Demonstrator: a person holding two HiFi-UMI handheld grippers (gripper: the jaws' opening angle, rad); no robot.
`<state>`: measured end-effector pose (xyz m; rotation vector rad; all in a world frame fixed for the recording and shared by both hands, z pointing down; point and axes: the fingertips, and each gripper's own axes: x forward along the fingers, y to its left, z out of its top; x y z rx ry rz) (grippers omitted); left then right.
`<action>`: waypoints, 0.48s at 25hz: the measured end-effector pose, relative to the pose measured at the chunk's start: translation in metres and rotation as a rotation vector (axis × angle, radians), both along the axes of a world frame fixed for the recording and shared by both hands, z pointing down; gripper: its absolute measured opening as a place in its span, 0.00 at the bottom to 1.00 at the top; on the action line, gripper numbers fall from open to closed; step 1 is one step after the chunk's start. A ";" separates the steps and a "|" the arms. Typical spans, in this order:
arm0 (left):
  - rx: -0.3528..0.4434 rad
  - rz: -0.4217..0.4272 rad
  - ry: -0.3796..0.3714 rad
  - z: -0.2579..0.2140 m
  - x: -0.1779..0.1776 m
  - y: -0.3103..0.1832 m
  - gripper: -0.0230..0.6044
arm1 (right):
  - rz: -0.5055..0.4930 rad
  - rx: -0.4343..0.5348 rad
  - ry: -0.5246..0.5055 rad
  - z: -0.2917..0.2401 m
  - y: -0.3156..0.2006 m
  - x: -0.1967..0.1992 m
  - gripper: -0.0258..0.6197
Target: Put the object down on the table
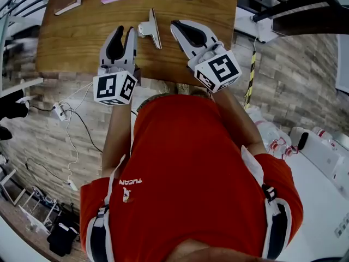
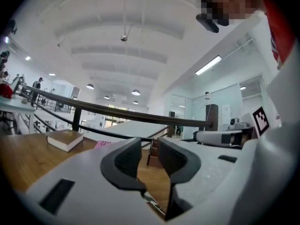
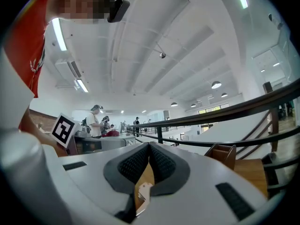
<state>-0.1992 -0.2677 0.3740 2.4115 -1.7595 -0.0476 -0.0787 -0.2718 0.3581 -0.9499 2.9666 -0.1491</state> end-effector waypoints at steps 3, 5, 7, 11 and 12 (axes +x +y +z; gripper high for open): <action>0.062 0.013 -0.008 -0.024 0.004 0.008 0.14 | -0.002 0.035 -0.021 -0.019 0.002 0.002 0.08; 0.086 0.031 -0.009 -0.036 0.008 0.012 0.09 | -0.008 0.058 -0.028 -0.028 0.005 0.002 0.08; 0.101 0.057 -0.022 -0.043 0.014 0.015 0.06 | -0.015 0.075 -0.032 -0.034 0.007 0.001 0.08; 0.118 0.086 -0.032 -0.052 0.023 0.019 0.05 | -0.035 0.089 -0.034 -0.039 0.012 -0.003 0.08; 0.122 0.088 -0.032 -0.054 0.024 0.018 0.05 | -0.042 0.093 -0.035 -0.040 0.013 -0.004 0.08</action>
